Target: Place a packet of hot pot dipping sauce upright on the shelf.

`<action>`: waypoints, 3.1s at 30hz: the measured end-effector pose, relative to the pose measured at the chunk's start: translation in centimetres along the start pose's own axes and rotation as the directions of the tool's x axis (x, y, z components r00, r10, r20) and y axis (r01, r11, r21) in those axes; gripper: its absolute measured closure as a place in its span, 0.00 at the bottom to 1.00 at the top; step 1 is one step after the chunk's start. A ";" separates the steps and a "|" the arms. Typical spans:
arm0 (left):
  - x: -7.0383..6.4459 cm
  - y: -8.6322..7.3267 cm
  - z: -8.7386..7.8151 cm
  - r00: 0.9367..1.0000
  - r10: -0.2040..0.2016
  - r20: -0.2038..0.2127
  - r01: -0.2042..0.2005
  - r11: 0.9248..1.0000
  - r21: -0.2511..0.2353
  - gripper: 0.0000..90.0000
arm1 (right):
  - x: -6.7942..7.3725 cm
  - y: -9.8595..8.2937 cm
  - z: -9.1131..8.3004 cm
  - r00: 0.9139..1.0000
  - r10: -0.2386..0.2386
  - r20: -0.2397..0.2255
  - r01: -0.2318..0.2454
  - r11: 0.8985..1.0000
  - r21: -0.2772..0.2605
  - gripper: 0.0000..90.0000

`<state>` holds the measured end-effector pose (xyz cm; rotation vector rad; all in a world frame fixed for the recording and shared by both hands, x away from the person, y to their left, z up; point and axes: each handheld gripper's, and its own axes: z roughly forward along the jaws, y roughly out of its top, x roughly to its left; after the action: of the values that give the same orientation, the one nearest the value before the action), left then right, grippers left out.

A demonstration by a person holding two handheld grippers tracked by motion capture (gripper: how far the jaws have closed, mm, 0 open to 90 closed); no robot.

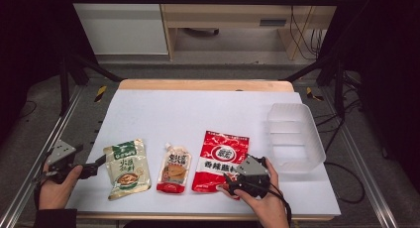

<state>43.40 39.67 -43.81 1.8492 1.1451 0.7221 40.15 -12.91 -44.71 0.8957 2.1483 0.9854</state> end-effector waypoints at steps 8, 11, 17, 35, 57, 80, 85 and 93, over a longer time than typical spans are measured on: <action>1.2 -0.1 2.9 0.997 -0.001 0.074 -0.008 0.994 0.113 0.15 | 0.1 -0.2 0.4 1.000 -0.012 0.001 0.012 1.000 0.021 0.11; 1.2 0.1 3.9 0.995 0.008 0.096 -0.021 0.991 0.131 0.19 | 0.2 -0.1 0.6 1.000 -0.017 0.001 0.017 0.999 0.027 0.11; 0.5 -0.2 5.1 0.991 0.031 0.134 -0.057 0.980 0.192 0.18 | 0.3 -0.1 0.9 1.000 -0.025 0.000 0.025 0.999 0.034 0.11; 0.0 -0.4 3.6 0.972 0.028 0.232 -0.071 0.982 0.176 0.44 | 0.6 0.0 1.0 0.998 -0.059 0.003 0.059 0.997 0.045 0.12; -0.4 -0.6 4.3 0.965 0.096 0.242 -0.148 0.968 0.204 0.79 | 0.7 0.0 1.1 0.998 -0.069 0.001 0.069 0.996 0.059 0.12; -0.1 0.5 2.7 0.978 0.081 0.193 -0.116 0.978 0.176 1.00 | 0.6 0.0 1.2 0.998 -0.066 0.008 0.066 0.996 0.057 0.12; -0.3 1.7 1.1 0.977 0.088 0.196 -0.115 0.984 0.133 1.00 | 0.5 0.0 1.1 0.998 -0.060 0.011 0.060 0.997 0.056 0.12; -1.3 3.9 -1.5 0.967 0.131 0.221 -0.151 0.986 0.076 1.00 | 0.4 0.0 1.0 0.999 -0.050 0.008 0.049 0.998 0.050 0.12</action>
<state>43.32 38.05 -39.76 2.0470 0.9281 0.5386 40.66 -12.24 -45.37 0.8648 2.1851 0.9053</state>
